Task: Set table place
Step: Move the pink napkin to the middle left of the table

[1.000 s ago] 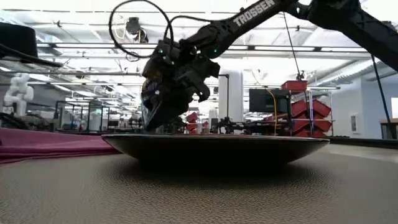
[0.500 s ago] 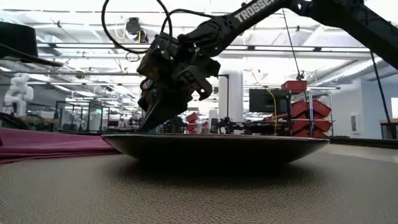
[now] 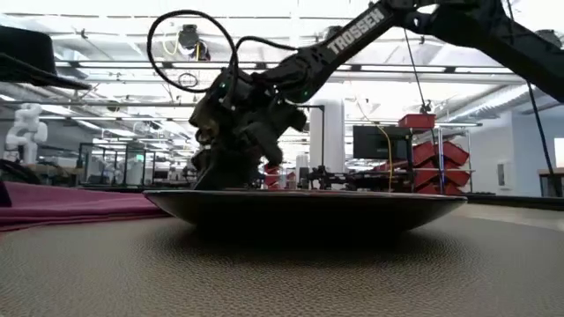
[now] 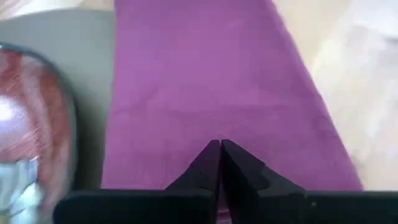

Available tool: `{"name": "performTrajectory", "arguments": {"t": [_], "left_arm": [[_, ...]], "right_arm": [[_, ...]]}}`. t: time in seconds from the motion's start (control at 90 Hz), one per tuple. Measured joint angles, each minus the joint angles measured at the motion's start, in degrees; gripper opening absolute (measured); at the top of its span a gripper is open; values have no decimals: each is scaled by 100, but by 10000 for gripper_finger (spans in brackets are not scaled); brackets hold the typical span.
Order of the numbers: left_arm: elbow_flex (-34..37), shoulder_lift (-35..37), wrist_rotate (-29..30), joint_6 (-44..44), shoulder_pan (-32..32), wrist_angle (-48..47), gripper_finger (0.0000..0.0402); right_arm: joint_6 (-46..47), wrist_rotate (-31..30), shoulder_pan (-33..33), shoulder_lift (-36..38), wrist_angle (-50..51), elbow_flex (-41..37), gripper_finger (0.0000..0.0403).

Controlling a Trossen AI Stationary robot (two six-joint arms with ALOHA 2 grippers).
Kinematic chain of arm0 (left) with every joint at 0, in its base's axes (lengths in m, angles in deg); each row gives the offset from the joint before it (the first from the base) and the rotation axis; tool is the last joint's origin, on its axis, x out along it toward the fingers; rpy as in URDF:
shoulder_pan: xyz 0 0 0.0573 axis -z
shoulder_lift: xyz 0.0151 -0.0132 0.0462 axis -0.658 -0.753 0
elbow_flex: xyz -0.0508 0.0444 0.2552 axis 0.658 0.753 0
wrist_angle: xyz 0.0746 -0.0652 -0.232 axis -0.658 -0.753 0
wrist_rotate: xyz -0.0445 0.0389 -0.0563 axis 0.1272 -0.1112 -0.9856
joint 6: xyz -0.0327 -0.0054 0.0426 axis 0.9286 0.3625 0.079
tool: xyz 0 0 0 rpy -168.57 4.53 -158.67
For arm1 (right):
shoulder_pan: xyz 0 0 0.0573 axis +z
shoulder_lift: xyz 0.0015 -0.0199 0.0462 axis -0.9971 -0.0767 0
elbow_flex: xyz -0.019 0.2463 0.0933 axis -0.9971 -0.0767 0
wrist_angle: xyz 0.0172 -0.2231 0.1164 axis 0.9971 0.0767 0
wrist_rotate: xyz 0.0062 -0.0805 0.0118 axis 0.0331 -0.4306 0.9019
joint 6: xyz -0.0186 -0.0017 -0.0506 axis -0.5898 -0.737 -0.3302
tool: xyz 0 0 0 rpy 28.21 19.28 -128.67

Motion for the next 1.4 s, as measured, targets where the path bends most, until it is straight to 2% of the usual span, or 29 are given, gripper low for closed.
{"name": "performTrajectory", "arguments": {"t": [0.511,0.6,0.811,0.922,1.144,1.4], "left_arm": [[-179,0,110,-10,0,341,56],[-179,0,193,-11,-7,351,56],[-184,0,272,-154,-20,243,56],[-320,26,367,-378,-103,-103,56],[-480,192,680,-1182,-413,-714,56],[-467,192,780,-2697,-1067,-766,56]], "right_arm": [[606,-2,-306,-164,-1681,94,0],[754,13,-319,-164,-1733,103,0],[508,21,-308,-58,-704,103,0],[316,-188,-310,27,-320,103,0],[216,-280,-335,341,12,107,0],[-166,-592,-391,374,1513,105,0]]}}
